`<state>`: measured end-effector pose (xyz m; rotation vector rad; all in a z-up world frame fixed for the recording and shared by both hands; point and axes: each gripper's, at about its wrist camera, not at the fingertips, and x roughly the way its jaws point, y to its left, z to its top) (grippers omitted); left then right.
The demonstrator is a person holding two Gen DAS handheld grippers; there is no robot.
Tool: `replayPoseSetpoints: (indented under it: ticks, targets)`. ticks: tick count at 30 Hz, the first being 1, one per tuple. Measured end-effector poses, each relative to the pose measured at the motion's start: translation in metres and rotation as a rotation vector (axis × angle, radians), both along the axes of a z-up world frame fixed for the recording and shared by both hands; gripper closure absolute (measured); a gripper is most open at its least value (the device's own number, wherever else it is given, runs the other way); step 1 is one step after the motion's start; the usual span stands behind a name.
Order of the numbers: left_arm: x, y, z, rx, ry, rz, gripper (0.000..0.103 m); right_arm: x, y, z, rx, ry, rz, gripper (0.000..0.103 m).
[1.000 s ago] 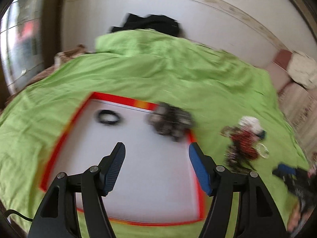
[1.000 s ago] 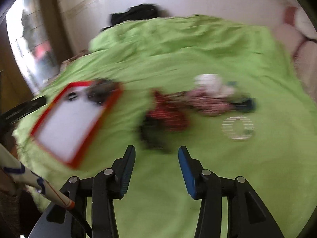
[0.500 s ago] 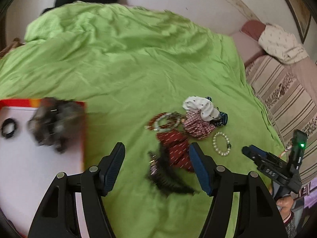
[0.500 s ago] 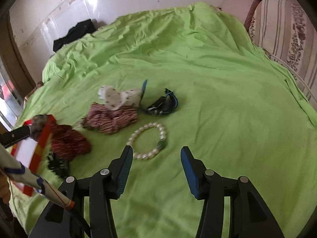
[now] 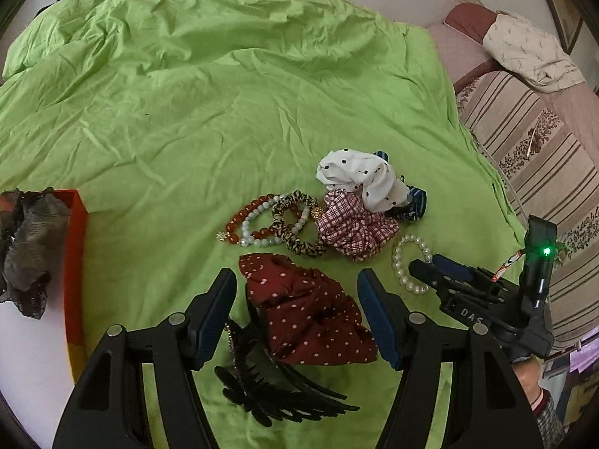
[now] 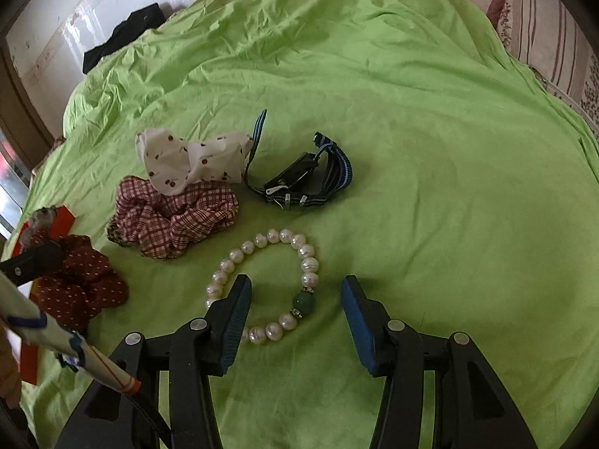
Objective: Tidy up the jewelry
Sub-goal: 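Grasp the red polka-dot scrunchie with the left tool while the right tool grasps the pearl bracelet, then carry the red scrunchie in the left tool while the right tool carries the pearl bracelet to the tray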
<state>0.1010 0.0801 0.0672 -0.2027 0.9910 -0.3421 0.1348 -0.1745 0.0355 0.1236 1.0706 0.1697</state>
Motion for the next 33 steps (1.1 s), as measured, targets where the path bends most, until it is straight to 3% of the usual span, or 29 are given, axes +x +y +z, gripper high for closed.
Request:
replayPoseSetpoints:
  ticks: [2,3,10,15,20,27,33]
  targets:
    - [0.001,-0.003,0.0,0.002,0.008,-0.013,0.073,0.0,-0.001,0.001,-0.012,-0.001,-0.007,0.087]
    - [0.001,-0.004,0.0,-0.004,0.022,-0.023,0.094,0.0,-0.003,0.002,0.004,0.002,-0.013,0.09]
    - [-0.033,0.0,0.043,-0.054,-0.087,-0.036,0.096,-0.014,-0.015,0.04,0.099,-0.072,-0.062,0.09]
    - [-0.076,0.011,0.088,-0.033,-0.212,-0.014,0.096,-0.031,-0.014,0.072,0.144,-0.142,-0.064,0.091]
    - [-0.11,0.034,0.115,-0.028,-0.283,0.041,0.096,-0.043,-0.011,0.086,0.163,-0.167,-0.066,0.09]
    - [-0.145,0.055,0.123,0.06,-0.324,0.13,0.096,-0.06,0.002,0.089,0.142,-0.18,-0.057,0.09]
    - [-0.166,0.057,0.114,0.225,-0.377,0.202,0.096,-0.078,0.018,0.098,0.1,-0.219,-0.041,0.09]
